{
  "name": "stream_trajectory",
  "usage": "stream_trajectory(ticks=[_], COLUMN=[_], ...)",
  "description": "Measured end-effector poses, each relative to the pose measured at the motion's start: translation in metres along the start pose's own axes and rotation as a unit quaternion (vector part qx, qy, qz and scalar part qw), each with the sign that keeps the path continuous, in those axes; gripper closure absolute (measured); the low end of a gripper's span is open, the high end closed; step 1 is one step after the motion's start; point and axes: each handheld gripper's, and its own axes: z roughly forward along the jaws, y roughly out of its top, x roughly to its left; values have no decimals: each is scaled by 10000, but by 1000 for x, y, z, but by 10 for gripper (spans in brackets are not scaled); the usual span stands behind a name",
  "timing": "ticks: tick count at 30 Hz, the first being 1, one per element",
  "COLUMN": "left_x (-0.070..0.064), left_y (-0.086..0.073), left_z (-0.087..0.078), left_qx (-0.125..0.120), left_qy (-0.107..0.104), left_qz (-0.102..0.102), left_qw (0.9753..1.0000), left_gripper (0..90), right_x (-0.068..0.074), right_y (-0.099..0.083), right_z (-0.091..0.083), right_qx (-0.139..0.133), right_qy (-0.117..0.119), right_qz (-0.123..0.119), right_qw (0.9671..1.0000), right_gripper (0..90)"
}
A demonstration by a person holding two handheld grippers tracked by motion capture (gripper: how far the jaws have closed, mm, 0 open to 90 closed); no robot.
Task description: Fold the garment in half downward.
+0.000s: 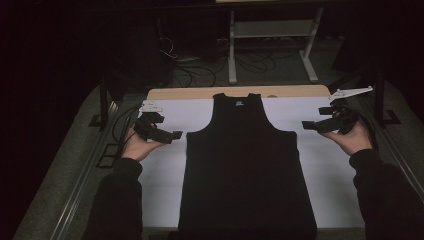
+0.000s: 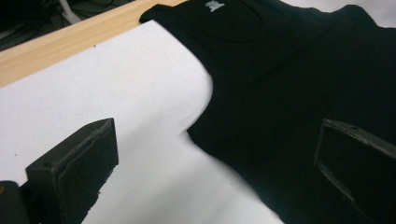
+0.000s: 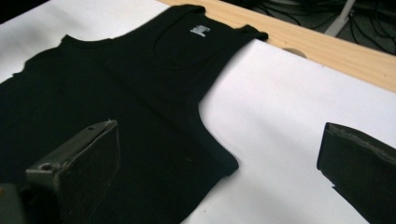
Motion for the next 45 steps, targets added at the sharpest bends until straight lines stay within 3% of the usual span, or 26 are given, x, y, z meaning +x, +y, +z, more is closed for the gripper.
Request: stream_trajectory(ticks=[10, 18, 24, 34, 45], left_x=[9, 15, 16, 16, 13], left_y=[-4, -7, -9, -13, -21], left_z=[12, 23, 33, 51, 69], left_qx=[-29, 61, 10, 139, 304], left_qy=[22, 96, 42, -147, -318], left_qz=[-247, -385, -502, -630, -600], left_qw=[9997, 9992, 9987, 9978, 9972], left_gripper=[0, 0, 0, 0, 0], right_x=[-10, -15, -17, -20, -20], right_y=[-4, -8, -11, -21, -30], right_z=[15, 23, 30, 45, 60], right_qx=[205, 337, 411, 553, 727], right_qy=[-100, -49, -36, 63, 143], right_qz=[108, 165, 192, 278, 276], right_qw=[9997, 9993, 9990, 9981, 9969], right_gripper=[0, 14, 28, 29, 57])
